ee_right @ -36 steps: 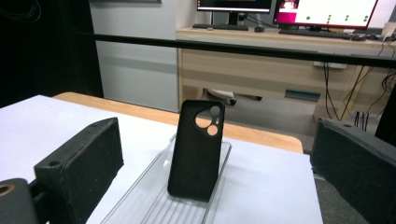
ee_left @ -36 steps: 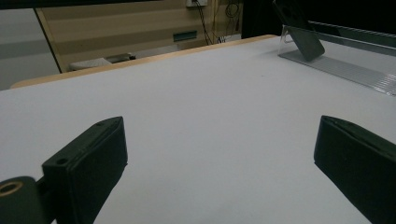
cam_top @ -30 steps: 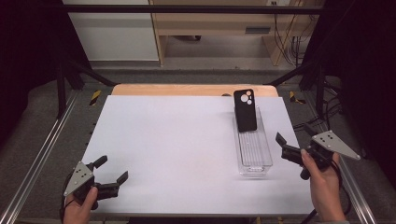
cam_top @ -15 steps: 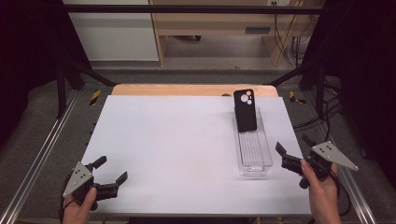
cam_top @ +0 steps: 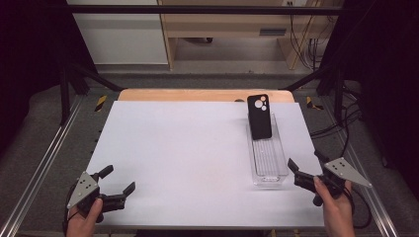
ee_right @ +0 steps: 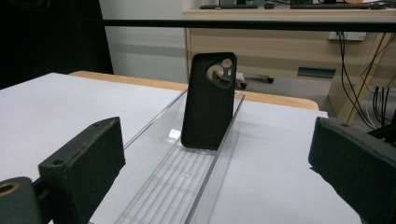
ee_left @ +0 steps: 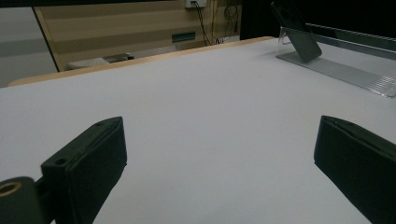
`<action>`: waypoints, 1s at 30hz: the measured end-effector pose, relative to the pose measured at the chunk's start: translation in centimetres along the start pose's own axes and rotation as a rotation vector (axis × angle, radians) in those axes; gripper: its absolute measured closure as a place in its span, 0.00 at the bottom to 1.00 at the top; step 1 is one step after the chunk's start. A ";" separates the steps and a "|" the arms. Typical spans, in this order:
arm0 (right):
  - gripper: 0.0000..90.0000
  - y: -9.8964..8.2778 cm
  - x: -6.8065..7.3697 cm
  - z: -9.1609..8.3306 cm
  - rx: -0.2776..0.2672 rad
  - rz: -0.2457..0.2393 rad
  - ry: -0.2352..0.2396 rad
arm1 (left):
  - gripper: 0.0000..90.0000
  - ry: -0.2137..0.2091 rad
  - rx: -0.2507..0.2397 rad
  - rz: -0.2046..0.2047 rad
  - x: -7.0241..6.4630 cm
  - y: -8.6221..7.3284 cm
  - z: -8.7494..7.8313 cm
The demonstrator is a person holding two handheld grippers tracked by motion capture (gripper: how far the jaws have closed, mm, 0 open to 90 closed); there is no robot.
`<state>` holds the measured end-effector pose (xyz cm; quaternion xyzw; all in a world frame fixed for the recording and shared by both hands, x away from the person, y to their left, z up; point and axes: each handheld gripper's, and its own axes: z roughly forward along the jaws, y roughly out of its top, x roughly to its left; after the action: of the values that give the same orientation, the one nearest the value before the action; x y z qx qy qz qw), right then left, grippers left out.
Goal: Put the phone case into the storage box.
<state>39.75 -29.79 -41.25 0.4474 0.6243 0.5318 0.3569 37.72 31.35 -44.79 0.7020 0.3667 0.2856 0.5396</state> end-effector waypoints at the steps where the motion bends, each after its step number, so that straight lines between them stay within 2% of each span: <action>1: 0.04 -0.2 0.0 0.0 -0.003 -0.007 0.000 | 0.03 0.000 0.000 0.000 0.0 0.0 0.0; 4: 0.04 -0.5 0.1 0.0 -0.014 -0.028 -0.008 | 0.03 -0.002 0.002 0.001 0.0 0.0 0.0; 30: 0.03 -2.6 -0.4 -0.6 -0.042 -0.031 0.026 | 0.03 -0.007 0.007 0.010 0.0 -0.1 0.1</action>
<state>38.93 -30.48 -43.70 0.4231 0.6245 0.5449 0.3661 37.80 31.24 -44.88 0.7067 0.3622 0.2845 0.5371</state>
